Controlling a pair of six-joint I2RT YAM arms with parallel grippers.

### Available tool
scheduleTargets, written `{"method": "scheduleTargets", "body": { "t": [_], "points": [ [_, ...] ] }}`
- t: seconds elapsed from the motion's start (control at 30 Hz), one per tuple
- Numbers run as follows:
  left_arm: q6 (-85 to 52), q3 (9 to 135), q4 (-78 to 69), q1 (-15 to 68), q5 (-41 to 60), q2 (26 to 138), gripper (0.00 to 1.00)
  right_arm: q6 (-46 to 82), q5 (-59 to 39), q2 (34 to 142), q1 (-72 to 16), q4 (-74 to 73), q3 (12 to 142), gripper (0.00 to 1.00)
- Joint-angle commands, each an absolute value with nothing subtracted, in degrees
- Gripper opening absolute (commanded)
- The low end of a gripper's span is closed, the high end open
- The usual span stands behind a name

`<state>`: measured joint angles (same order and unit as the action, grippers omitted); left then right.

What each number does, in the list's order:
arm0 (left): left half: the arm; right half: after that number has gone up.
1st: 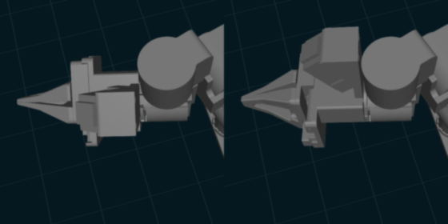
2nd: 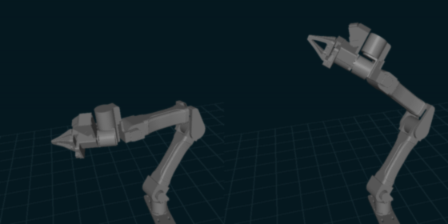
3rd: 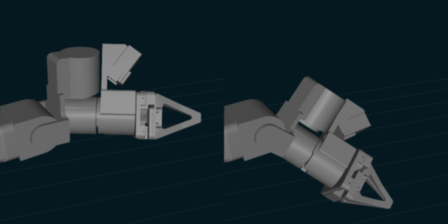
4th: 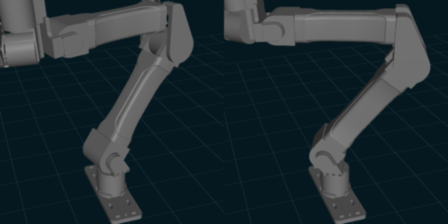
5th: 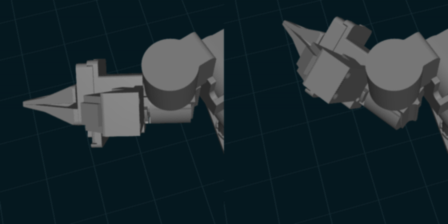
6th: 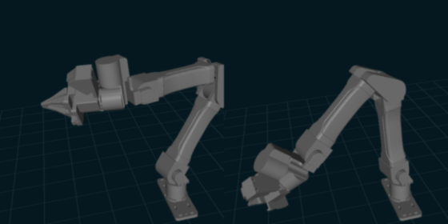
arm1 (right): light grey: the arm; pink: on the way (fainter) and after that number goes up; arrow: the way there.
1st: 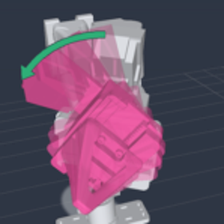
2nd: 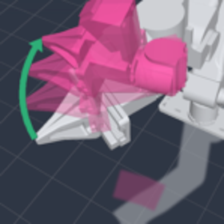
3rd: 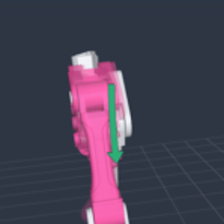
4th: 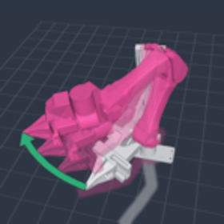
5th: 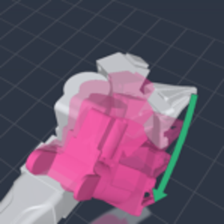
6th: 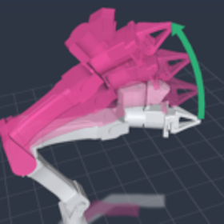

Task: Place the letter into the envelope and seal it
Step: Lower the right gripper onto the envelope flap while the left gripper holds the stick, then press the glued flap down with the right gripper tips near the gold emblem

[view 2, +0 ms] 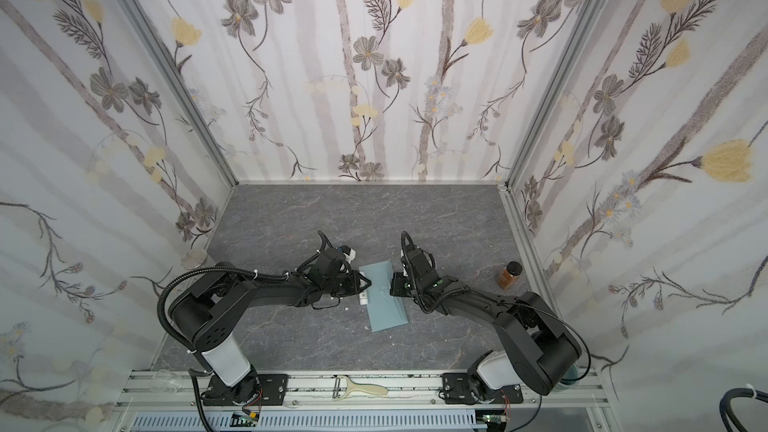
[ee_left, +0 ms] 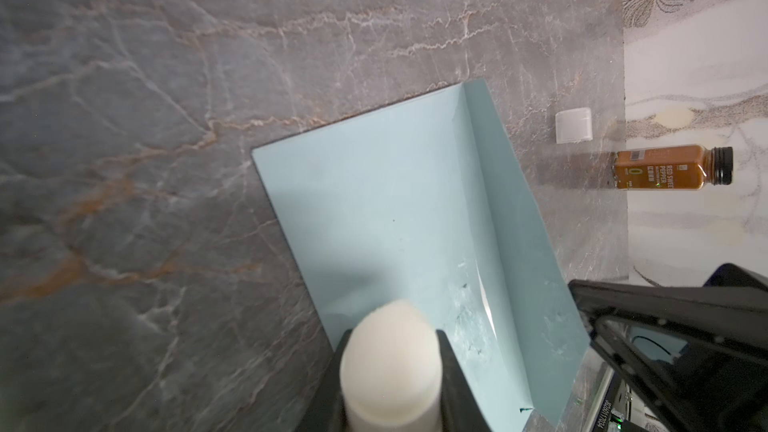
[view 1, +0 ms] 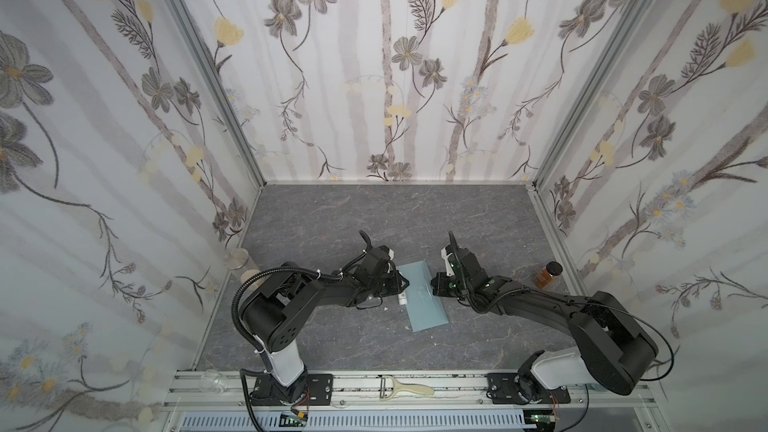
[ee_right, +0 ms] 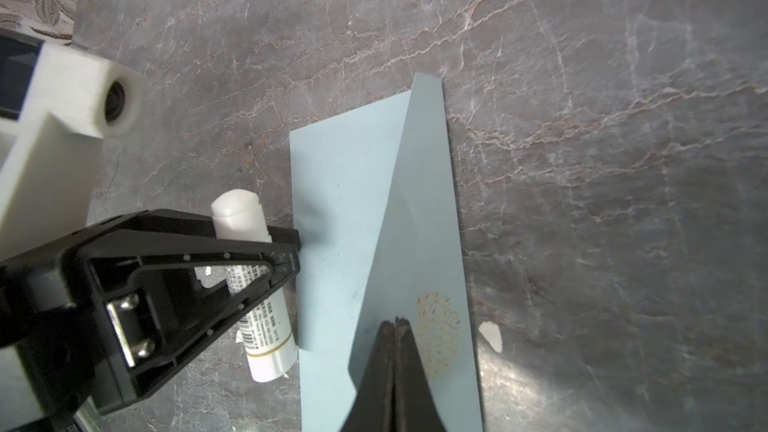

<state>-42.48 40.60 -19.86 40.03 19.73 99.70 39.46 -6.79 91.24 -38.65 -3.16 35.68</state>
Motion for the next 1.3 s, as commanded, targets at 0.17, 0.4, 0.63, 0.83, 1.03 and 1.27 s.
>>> {"method": "scheduleTargets", "body": {
  "t": [0.17,0.4,0.63,0.83,1.03,1.27],
  "points": [
    [-43.3,40.0,-18.2,40.1,20.0,99.9,0.0,41.3,-8.2,96.0,-40.8,-6.7,36.3,0.0],
    [-43.6,39.9,-18.4,40.1,20.2,99.8,0.0,41.5,-8.4,99.4,-40.9,-6.2,37.1,0.0],
    [-43.9,40.1,-18.4,40.5,21.2,100.1,0.0,41.9,-8.2,100.6,-41.0,-5.7,37.5,0.0],
    [-44.3,40.9,-18.4,40.6,22.0,101.3,0.0,41.9,-8.8,102.6,-41.3,-4.9,38.9,0.0],
    [-45.8,40.7,-18.4,40.4,20.8,101.9,0.0,42.0,-8.7,100.8,-41.6,-3.2,38.4,0.0],
    [-46.6,40.7,-18.5,40.5,20.7,102.6,0.0,42.8,-8.3,96.6,-42.1,-1.3,34.9,0.0]
  ]
}}
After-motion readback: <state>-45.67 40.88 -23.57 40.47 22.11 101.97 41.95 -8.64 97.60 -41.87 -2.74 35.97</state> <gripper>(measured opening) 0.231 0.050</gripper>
